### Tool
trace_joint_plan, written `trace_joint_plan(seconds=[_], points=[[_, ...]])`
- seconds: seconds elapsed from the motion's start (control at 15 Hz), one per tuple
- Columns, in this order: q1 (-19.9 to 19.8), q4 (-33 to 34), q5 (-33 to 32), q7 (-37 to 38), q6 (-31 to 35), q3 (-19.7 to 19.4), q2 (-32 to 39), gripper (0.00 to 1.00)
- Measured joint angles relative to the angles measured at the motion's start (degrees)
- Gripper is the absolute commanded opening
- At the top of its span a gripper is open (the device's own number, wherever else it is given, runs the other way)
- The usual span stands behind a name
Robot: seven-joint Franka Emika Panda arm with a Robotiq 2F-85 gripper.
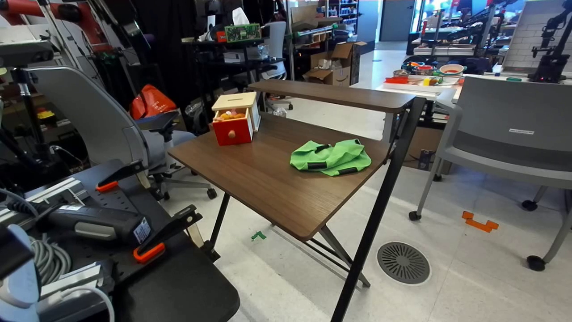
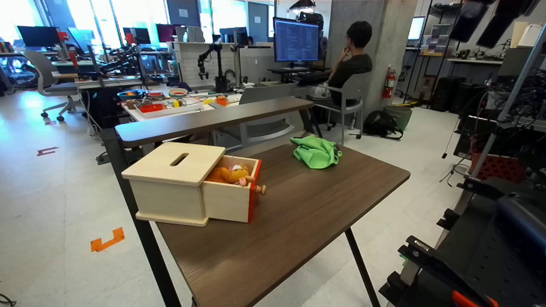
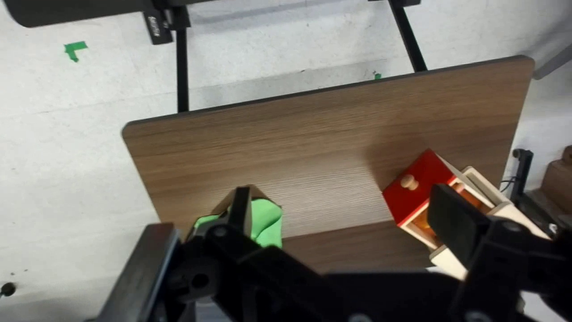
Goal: Remove a plush toy from the drawer
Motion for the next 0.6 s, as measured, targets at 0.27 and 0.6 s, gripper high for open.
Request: trace_joint_plan(seconds=[0.27,0.6], points=[[6.64,1.12,6.84,0.14,12.19,1.96,13.88,1.00],[10.80,9.41,14.61,-1.16,20.88,4.09,32.04,1.00]])
